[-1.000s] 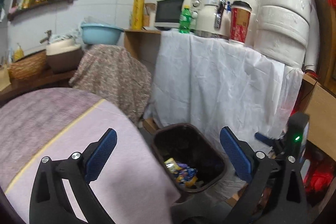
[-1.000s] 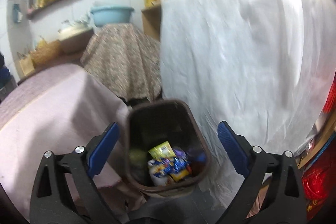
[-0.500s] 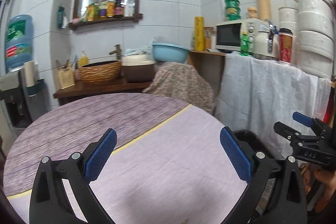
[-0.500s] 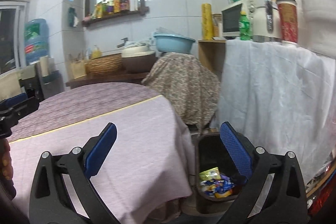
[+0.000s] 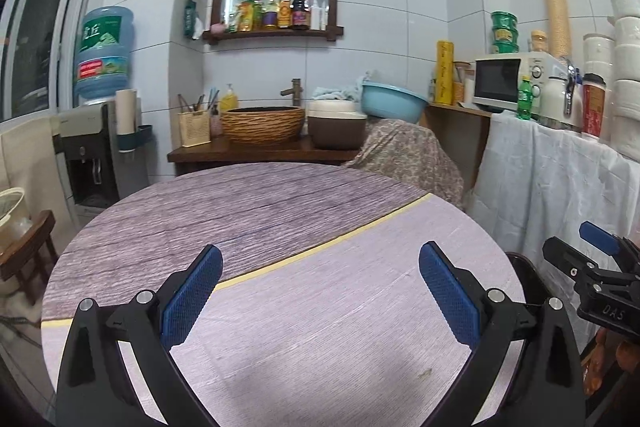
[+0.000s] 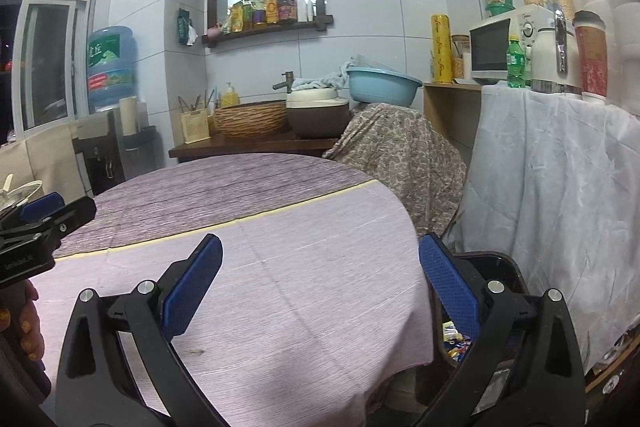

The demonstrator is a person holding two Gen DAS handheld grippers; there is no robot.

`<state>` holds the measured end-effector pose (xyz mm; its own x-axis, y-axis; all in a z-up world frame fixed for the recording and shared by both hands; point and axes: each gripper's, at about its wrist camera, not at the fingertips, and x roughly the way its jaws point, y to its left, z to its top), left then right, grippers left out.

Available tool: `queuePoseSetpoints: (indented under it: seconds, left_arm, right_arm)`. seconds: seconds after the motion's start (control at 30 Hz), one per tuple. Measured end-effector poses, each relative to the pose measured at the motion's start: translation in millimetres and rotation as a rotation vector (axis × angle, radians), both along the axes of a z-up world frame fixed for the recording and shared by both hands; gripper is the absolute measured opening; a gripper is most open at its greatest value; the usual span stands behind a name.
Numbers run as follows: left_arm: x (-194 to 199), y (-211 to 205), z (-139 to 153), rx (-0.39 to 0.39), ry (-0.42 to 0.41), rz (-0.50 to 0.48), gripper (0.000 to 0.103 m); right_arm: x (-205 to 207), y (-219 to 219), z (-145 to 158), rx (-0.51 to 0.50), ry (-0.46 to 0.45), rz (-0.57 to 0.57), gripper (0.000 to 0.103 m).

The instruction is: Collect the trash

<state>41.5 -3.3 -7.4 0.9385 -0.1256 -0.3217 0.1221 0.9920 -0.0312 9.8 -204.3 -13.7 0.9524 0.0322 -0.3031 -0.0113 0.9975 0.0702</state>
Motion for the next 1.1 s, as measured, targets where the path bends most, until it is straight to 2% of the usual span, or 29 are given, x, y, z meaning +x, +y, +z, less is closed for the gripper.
queuePoseSetpoints:
  seconds: [0.23, 0.7, 1.1]
  left_arm:
    - [-6, 11, 5, -0.042, -0.010, 0.047, 0.098]
    - [-9, 5, 11, -0.039, -0.042, 0.059, 0.098]
    - [-7, 3, 10, -0.028, -0.034, 0.069, 0.098]
  right_arm:
    - [-14, 11, 2, -0.006, -0.033, 0.022, 0.097]
    - [-19, 3, 8, 0.004, -0.052, -0.008, 0.097]
    - [-18, -5, 6, 0.011, -0.043, -0.021, 0.097]
